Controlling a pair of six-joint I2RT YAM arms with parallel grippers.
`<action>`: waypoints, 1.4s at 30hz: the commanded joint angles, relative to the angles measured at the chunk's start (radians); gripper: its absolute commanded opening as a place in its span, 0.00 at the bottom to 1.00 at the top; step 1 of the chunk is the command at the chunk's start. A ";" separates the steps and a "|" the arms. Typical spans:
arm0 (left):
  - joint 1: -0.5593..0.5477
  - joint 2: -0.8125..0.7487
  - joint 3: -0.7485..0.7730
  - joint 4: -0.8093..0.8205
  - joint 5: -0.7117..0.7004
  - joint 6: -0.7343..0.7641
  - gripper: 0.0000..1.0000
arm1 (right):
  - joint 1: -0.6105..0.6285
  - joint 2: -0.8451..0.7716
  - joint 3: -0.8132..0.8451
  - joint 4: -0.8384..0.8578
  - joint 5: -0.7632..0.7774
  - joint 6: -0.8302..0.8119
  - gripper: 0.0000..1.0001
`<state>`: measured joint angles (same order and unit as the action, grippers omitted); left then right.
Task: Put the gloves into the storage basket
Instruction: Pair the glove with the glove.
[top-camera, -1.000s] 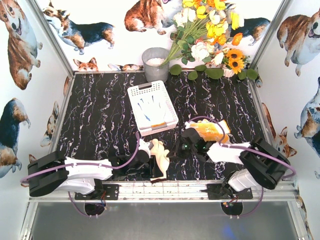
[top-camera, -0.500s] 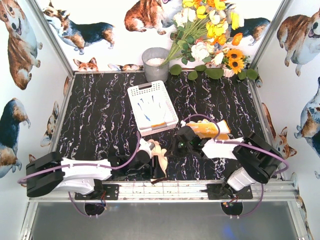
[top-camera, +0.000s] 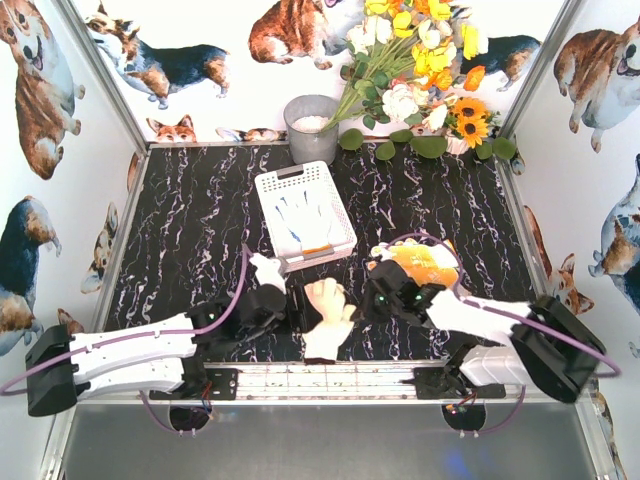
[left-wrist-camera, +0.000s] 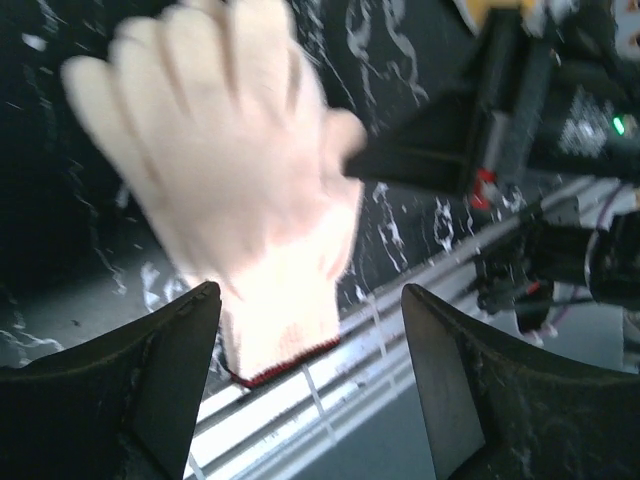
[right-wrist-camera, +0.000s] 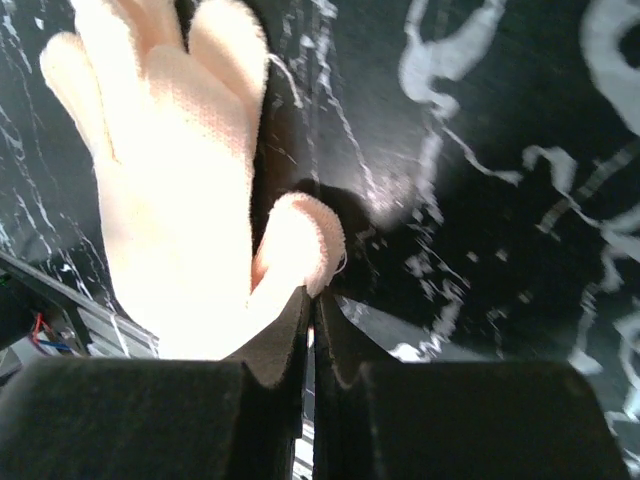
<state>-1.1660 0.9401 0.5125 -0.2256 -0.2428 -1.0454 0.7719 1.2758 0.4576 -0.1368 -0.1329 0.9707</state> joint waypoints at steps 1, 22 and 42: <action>0.114 0.004 0.018 -0.015 -0.052 0.057 0.67 | -0.002 -0.141 -0.048 -0.115 0.092 0.013 0.02; 0.296 0.421 0.143 0.270 0.202 0.218 0.39 | -0.025 -0.488 -0.055 -0.287 0.128 -0.028 0.47; 0.307 0.588 0.175 0.310 0.181 0.225 0.28 | -0.002 -0.299 -0.070 -0.089 -0.070 0.060 0.42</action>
<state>-0.8684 1.5116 0.6498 0.0837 -0.0364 -0.8421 0.7555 0.9695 0.3576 -0.3027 -0.1772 1.0065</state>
